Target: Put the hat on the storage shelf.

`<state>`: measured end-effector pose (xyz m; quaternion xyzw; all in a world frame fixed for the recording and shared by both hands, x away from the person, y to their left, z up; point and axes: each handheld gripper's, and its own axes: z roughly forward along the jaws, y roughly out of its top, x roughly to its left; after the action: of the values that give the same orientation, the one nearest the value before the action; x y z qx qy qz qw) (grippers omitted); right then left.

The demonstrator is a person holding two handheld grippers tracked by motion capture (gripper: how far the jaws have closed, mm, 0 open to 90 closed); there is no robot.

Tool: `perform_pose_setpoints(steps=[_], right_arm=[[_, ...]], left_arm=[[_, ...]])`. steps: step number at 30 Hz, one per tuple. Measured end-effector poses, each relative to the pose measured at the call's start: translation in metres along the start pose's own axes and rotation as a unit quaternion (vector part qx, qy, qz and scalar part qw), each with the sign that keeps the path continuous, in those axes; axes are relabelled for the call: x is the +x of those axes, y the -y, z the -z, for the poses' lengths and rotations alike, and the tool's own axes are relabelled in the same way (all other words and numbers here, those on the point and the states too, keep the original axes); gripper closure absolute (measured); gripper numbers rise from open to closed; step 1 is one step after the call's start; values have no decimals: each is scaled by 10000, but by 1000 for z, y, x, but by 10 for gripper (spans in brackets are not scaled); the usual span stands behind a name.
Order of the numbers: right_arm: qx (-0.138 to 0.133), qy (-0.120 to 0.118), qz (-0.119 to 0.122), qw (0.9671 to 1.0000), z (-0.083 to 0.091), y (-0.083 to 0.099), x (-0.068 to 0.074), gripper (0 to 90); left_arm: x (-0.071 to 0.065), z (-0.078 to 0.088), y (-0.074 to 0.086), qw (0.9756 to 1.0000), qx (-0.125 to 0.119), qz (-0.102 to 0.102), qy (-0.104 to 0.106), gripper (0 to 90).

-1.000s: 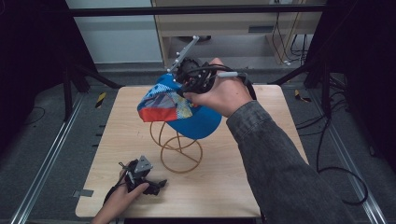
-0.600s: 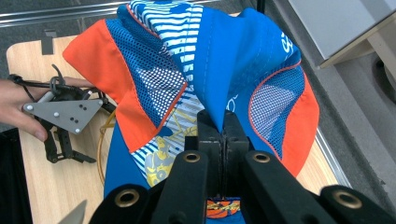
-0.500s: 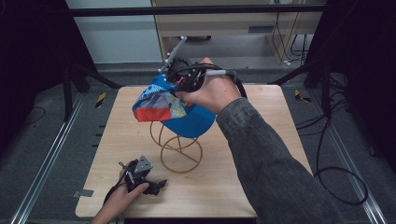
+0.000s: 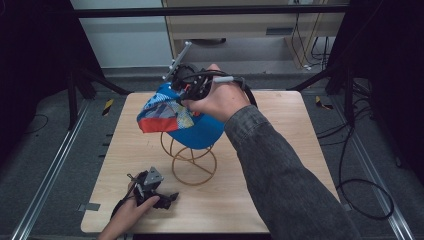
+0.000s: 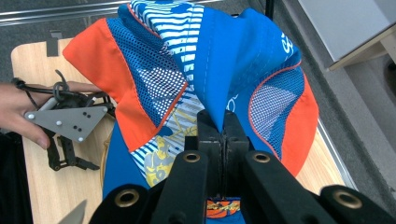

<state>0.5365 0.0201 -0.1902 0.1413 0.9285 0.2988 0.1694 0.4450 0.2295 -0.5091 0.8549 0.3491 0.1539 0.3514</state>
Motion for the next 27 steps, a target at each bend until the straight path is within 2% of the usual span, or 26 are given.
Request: perform_pose_setpoints(steps=[4,10,12,27], right_arm=[[-5,-76,-78,9999,-3,-1,-1,897],[-36,-139,13,9999,-8,-9,6,897],[38,-142,57,9999,-12,-10,8,897],[232,-239,51,9994,-23,2,8,891]], left_arm=[[0,0,0,10000,1,-9,3,0],[0,0,0,10000,11,-17,8,0],[0,0,0,10000,5,-10,8,0],[0,0,0,10000,9,-20,1,0]])
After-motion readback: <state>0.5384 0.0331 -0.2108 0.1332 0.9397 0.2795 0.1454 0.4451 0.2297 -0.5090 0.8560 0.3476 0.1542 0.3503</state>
